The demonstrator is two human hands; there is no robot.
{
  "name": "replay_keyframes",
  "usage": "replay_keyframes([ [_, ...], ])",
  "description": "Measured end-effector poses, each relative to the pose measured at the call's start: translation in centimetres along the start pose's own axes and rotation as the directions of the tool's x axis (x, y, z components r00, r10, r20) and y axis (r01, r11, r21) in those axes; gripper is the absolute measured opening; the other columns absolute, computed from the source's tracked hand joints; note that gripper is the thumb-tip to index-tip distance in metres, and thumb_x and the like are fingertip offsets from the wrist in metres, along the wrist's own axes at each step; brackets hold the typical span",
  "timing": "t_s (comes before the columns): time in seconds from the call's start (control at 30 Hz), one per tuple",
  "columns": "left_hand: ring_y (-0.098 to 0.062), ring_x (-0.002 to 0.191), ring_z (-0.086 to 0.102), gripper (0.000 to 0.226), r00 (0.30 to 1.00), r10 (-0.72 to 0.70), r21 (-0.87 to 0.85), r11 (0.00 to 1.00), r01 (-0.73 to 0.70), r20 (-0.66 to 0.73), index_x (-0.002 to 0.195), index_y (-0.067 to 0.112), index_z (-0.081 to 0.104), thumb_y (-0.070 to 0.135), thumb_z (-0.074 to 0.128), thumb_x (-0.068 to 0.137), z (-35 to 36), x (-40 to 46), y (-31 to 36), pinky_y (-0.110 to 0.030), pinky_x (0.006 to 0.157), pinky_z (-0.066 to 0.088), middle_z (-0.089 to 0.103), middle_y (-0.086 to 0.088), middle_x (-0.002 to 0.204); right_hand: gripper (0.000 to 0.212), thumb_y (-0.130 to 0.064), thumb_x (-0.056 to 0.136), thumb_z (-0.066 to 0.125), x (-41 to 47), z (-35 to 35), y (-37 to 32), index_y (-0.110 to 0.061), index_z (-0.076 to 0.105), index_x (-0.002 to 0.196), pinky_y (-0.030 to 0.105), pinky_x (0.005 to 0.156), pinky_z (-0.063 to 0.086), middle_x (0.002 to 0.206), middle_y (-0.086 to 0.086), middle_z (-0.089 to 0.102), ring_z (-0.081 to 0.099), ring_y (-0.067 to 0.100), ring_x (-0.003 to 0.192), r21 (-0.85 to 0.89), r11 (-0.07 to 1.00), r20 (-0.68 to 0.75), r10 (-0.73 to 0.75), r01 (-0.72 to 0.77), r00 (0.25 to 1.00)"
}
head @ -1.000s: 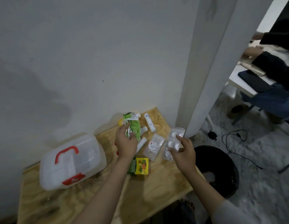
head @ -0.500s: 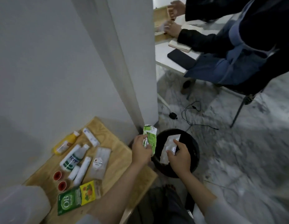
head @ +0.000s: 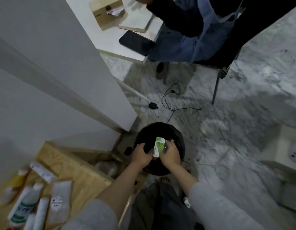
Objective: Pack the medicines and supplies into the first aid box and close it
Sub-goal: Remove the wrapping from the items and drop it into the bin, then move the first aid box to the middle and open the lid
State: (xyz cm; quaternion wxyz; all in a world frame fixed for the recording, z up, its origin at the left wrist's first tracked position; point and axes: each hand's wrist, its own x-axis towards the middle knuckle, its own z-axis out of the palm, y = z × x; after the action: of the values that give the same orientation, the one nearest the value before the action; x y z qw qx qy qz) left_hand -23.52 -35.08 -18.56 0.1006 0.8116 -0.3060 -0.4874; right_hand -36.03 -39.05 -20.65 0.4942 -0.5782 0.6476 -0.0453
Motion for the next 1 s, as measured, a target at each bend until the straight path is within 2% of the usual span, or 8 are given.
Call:
replay_keyframes([
  [0.17,-0.025,0.14,0.032,0.062,0.998,0.016,-0.072,0.997,-0.021,-0.067,0.144,0.011,0.034,0.023,0.059,0.089,-1.3,-2.4,-0.2,-0.04,0.111,0.034,0.035,-0.009,0.151,0.047,-0.016,0.091,0.052,-1.4,0.0,0.2,-0.014,0.042,0.137,0.039,0.109,0.035,0.152,0.007,0.03,0.03,0.026,0.139,0.087,0.996,-0.008,0.038,-0.037,0.999],
  [0.37,-0.017,0.14,0.031,0.057,0.965,0.091,-0.208,0.968,-0.144,-0.245,0.144,0.018,0.035,0.025,0.057,0.092,-3.8,-7.4,-2.3,-0.028,0.109,0.03,0.033,-0.001,0.153,0.04,-0.019,0.091,0.053,-6.2,0.8,-3.0,-0.014,0.048,0.131,0.038,0.103,0.044,0.136,0.007,0.052,0.048,0.023,0.126,0.181,0.978,-0.055,-0.093,0.102,0.994],
  [0.47,-0.014,0.135,0.038,0.053,0.914,0.099,-0.307,0.923,-0.232,-0.393,0.141,0.018,0.04,0.024,0.058,0.091,-6.0,-11.3,-3.8,-0.023,0.102,0.033,0.041,0.003,0.146,0.039,-0.019,0.092,0.053,-10.0,1.6,-5.7,-0.014,0.05,0.131,0.023,0.096,0.039,0.134,0.003,0.053,0.047,0.017,0.126,0.207,0.954,-0.048,-0.211,0.216,0.976],
  [0.6,-0.006,0.126,0.044,0.044,0.797,0.075,-0.41,0.826,-0.386,-0.599,0.13,0.027,0.047,0.015,0.06,0.09,-9.2,-17.2,-7.5,-0.023,0.1,0.034,0.05,0.01,0.132,0.037,-0.018,0.092,0.052,-15.7,4.4,-9.3,-0.016,0.052,0.129,0.017,0.096,0.036,0.131,-0.003,0.055,0.048,0.008,0.122,0.248,0.88,-0.005,-0.416,0.404,0.909],
  [0.67,0.002,0.12,0.046,0.041,0.717,0.061,-0.392,0.804,-0.447,-0.694,0.125,0.032,0.049,0.014,0.059,0.09,-10.7,-20.3,-10.1,-0.013,0.095,0.036,0.052,0.014,0.127,0.035,-0.017,0.091,0.053,-18.5,6.5,-10.7,-0.018,0.054,0.126,0.013,0.094,0.037,0.127,-0.006,0.058,0.05,0.003,0.117,0.269,0.826,0.005,-0.516,0.496,0.857],
  [0.77,0.009,0.113,0.051,0.038,0.58,0.018,-0.353,0.778,-0.519,-0.814,0.125,0.026,0.054,0.012,0.059,0.089,-12.0,-24.8,-15.3,-0.003,0.087,0.04,0.055,0.015,0.125,0.033,-0.016,0.089,0.055,-22.7,10.2,-12.5,-0.028,0.056,0.119,0.004,0.091,0.037,0.119,-0.013,0.06,0.052,-0.006,0.111,0.29,0.713,0.029,-0.673,0.638,0.739],
  [0.9,0.006,0.112,0.055,0.033,0.365,-0.096,-0.311,0.742,-0.593,-0.926,0.117,0.023,0.058,0.006,0.059,0.089,-12.2,-30.4,-23.2,-0.01,0.089,0.044,0.06,0.007,0.123,0.031,-0.019,0.09,0.055,-28.3,15.9,-13.6,-0.027,0.058,0.119,0.016,0.095,0.046,0.116,-0.02,0.059,0.053,-0.006,0.112,0.321,0.561,0.147,-0.826,0.763,0.545],
  [1.0,0.007,0.112,0.054,0.033,0.242,-0.207,-0.312,0.756,-0.576,-0.948,0.112,0.03,0.058,0.008,0.06,0.087,-10.8,-33.7,-29.0,-0.017,0.09,0.045,0.06,0.008,0.122,0.031,-0.018,0.087,0.055,-31.8,20.0,-13.7,-0.026,0.059,0.116,0.022,0.092,0.048,0.111,-0.019,0.06,0.053,-0.008,0.109,0.335,0.401,0.196,-0.915,0.853,0.354],
])
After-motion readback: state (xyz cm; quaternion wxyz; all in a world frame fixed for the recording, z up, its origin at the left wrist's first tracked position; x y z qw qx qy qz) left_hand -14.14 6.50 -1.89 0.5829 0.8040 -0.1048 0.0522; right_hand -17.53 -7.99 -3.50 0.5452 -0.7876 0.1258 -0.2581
